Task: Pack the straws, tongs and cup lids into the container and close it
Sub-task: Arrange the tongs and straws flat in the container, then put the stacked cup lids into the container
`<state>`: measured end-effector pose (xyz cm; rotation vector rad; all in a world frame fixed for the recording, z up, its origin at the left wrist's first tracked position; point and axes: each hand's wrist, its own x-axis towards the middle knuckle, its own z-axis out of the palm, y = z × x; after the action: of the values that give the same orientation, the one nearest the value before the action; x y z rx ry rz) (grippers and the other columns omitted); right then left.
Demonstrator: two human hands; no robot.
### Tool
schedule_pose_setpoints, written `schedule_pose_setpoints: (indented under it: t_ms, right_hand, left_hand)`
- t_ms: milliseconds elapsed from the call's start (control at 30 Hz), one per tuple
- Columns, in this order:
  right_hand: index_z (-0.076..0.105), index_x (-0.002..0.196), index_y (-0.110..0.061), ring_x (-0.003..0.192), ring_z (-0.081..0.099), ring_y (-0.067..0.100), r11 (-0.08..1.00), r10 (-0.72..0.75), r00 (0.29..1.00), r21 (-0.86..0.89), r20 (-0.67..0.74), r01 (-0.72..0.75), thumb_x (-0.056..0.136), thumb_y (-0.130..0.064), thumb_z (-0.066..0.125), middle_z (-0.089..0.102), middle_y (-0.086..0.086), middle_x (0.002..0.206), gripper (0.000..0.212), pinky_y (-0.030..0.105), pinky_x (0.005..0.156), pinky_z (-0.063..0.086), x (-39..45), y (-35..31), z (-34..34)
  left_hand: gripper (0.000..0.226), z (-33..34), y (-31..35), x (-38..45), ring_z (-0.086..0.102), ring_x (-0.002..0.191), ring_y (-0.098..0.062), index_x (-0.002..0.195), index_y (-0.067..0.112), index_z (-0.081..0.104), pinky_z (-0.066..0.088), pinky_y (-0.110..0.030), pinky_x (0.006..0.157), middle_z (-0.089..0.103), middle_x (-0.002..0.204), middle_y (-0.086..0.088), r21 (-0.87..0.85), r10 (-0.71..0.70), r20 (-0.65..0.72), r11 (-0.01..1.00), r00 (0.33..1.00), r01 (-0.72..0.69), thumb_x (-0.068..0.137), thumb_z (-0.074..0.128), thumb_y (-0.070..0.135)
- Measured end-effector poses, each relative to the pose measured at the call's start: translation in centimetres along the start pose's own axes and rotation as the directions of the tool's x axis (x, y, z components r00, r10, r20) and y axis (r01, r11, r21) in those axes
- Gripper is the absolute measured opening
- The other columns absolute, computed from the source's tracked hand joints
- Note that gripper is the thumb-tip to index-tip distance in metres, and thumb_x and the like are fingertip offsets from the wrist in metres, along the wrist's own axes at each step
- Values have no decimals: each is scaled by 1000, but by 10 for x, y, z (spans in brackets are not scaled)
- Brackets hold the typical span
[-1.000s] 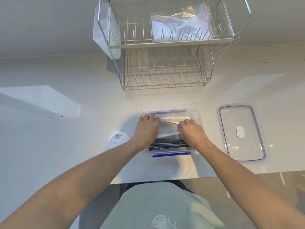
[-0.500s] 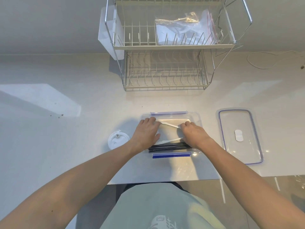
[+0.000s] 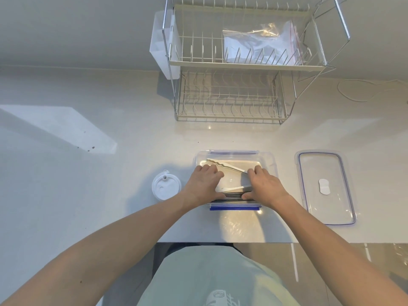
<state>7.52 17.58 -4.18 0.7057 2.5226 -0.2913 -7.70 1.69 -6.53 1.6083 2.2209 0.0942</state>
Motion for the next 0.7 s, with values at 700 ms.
schedule_pose_setpoints:
  t_ms: [700]
  right_hand:
    - [68,114,-12,85,66,20,694,-48,992,710,-118,118,95,-33,68,70,3,93,29,34,78,54,24,-113,-66]
  left_hand:
    - [43,-31,-95,-73,63,106,-20,128,17,62,50,-31,91,61,118,-3,-798,-732,-116,471,671,377,88,74,25]
